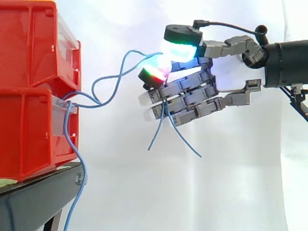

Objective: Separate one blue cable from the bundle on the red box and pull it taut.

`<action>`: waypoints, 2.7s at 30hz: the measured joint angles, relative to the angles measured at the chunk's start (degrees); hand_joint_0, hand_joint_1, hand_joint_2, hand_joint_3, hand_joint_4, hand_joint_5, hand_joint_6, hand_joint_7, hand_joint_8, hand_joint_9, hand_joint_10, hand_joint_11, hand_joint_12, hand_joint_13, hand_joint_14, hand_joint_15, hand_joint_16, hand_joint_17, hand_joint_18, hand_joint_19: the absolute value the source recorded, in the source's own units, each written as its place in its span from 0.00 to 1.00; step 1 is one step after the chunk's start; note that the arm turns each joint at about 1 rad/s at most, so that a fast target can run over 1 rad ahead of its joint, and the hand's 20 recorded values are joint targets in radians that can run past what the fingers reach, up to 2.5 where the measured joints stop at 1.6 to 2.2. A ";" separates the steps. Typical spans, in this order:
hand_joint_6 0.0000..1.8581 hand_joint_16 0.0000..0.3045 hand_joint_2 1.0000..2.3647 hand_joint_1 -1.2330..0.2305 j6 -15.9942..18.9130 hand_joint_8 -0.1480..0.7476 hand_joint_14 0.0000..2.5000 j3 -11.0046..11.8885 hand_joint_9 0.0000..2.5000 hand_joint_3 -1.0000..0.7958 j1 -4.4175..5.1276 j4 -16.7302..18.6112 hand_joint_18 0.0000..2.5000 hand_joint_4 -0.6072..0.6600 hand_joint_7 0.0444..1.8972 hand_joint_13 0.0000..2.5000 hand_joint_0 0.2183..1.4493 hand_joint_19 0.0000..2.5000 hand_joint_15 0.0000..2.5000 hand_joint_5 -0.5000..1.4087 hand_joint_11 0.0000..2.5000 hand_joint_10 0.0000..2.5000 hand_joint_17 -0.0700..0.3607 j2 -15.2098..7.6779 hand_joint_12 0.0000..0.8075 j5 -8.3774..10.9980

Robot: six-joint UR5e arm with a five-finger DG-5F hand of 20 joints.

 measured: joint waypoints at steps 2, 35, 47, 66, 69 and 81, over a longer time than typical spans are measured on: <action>0.37 0.15 0.01 0.45 0.00 0.36 0.00 0.01 0.14 0.34 -0.03 -0.03 0.11 0.56 0.54 0.12 0.34 0.08 0.01 0.26 0.00 0.00 0.40 0.00 0.43 0.00; 0.27 0.18 0.00 0.51 -0.08 0.38 0.00 0.28 0.32 0.46 -0.05 -0.08 0.24 0.60 0.67 0.23 0.30 0.14 0.03 0.30 0.00 0.00 0.45 0.02 0.46 0.03; 0.27 0.18 0.00 0.34 -0.53 0.41 0.00 0.57 0.27 0.46 -0.03 -0.08 0.23 0.61 0.70 0.21 0.32 0.15 0.06 0.28 0.00 0.00 0.45 0.00 0.46 0.06; 0.48 0.16 0.00 0.37 -0.54 0.42 0.00 2.10 0.22 0.28 -0.35 -2.95 0.15 0.55 0.38 0.16 0.23 0.16 0.08 0.21 0.05 0.00 0.42 0.01 0.44 0.00; 0.47 0.15 0.00 0.57 -0.55 0.40 0.00 2.21 0.26 0.28 -0.36 -2.97 0.16 0.53 0.43 0.18 0.26 0.18 0.08 0.22 0.05 0.00 0.40 0.01 0.42 0.00; 0.49 0.21 0.13 0.36 -0.53 0.52 0.00 2.32 0.33 0.49 -0.32 -2.98 0.22 0.64 0.32 0.22 0.27 0.17 0.11 0.21 0.18 0.00 0.49 0.03 0.54 0.00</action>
